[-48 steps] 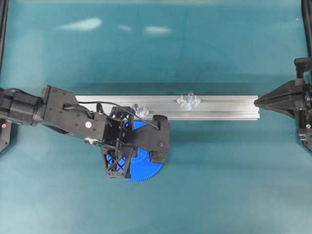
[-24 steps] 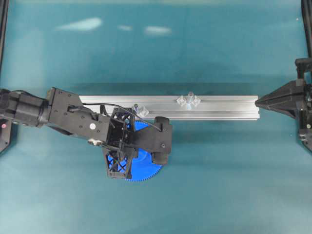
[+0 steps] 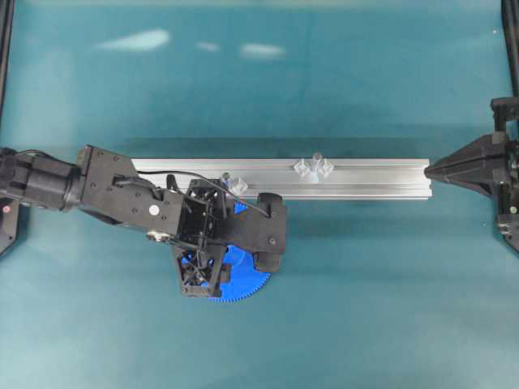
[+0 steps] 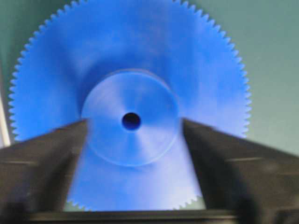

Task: Insert the large gear onto the shaft.
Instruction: 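Close the left gripper on the blue gear's hub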

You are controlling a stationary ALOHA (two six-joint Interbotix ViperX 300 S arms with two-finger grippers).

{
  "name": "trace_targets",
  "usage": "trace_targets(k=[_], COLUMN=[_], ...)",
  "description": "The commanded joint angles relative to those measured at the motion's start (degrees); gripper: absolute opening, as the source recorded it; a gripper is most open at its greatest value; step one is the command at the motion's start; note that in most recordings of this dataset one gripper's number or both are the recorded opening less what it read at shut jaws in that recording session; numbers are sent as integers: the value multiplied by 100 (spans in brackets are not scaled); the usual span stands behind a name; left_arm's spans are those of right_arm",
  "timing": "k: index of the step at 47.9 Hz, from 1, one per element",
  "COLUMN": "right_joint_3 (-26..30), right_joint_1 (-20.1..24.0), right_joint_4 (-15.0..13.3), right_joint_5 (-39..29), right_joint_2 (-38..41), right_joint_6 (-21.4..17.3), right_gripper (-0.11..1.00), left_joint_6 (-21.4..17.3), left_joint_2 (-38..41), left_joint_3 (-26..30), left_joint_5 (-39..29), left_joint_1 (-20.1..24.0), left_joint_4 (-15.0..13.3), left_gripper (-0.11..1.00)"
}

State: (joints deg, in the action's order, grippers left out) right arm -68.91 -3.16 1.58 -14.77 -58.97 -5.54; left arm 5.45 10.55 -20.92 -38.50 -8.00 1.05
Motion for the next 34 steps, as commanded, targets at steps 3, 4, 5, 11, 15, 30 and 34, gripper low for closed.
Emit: trace_targets(k=[3, 4, 5, 11, 15, 30, 34], right_joint_3=[44, 44, 44, 44, 53, 53, 62], right_joint_1=[-18, -18, -18, -18, -18, -18, -18], right_joint_4=[18, 9, 18, 18, 18, 18, 9], right_joint_5=[18, 26, 26, 18, 18, 18, 18], right_joint_2=[35, 44, 35, 35, 35, 35, 44], right_joint_6=[-149, -158, -167, -176, -176, -176, -176], right_gripper=[5, 5, 5, 5, 5, 5, 5], left_joint_6=[26, 26, 35, 35, 26, 9, 18], left_joint_2=[-62, -53, -53, -53, -53, 70, 105], left_joint_3=[123, 114, 114, 114, 141, 185, 185], left_joint_5=[-35, -44, -44, -9, 0, 35, 35], left_joint_1=[-9, -18, -18, -9, -9, -9, -9], left_joint_4=[26, 26, 18, 26, 18, 26, 26], left_gripper=[93, 94, 95, 94, 94, 94, 94])
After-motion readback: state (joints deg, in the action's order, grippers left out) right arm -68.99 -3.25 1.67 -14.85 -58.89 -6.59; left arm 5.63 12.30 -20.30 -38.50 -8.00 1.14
